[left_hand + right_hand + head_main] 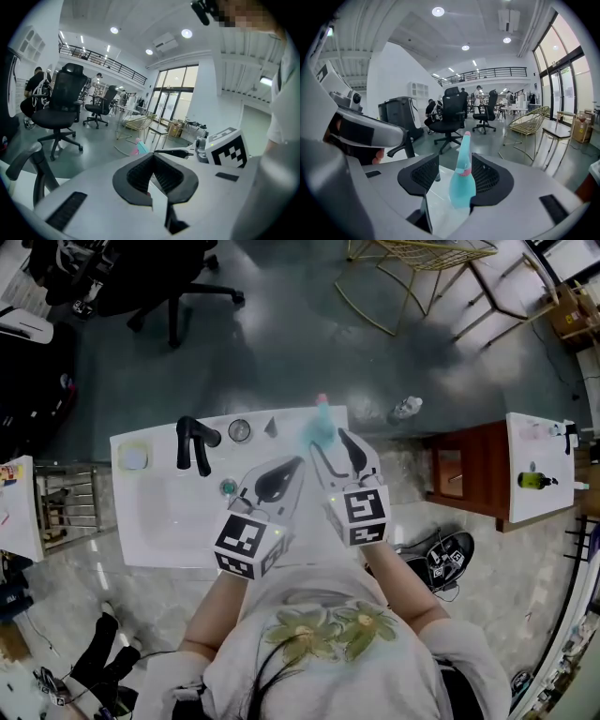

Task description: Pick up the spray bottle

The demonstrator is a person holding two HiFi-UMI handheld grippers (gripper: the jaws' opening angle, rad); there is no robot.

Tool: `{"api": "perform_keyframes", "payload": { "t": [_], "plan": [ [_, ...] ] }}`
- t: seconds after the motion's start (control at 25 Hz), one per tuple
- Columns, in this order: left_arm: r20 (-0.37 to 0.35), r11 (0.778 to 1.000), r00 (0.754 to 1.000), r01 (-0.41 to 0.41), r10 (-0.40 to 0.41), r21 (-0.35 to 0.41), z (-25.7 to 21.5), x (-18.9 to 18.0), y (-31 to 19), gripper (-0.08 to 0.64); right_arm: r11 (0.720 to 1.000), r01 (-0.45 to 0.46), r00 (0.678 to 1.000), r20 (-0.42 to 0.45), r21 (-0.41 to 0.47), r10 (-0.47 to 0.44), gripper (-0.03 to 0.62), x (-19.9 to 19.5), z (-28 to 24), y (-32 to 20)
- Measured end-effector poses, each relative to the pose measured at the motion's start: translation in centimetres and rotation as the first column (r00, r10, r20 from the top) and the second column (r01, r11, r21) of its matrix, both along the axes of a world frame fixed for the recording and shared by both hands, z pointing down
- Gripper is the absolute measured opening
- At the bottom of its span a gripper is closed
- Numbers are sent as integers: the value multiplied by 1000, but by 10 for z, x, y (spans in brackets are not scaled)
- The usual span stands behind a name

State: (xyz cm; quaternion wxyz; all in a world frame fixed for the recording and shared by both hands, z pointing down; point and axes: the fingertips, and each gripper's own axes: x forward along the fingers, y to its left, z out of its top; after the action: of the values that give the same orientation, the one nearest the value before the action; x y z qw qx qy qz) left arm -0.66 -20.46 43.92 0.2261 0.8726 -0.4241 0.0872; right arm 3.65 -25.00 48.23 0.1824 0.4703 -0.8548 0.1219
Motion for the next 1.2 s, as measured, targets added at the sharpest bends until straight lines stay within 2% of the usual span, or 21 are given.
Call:
{"api": "perform_keyframes", "payload": {
  "t": [0.72, 1.2],
  "plan": [
    [-2, 999, 1000, -18, 18, -50, 16, 3, -3, 9, 998, -17, 1000, -21, -59, 16, 189, 2, 43, -19],
    [-7, 998, 1000, -20, 20, -61, 20, 0, -3, 9, 998, -30, 998, -53, -48, 27, 187, 3, 60, -29]
  ]
}}
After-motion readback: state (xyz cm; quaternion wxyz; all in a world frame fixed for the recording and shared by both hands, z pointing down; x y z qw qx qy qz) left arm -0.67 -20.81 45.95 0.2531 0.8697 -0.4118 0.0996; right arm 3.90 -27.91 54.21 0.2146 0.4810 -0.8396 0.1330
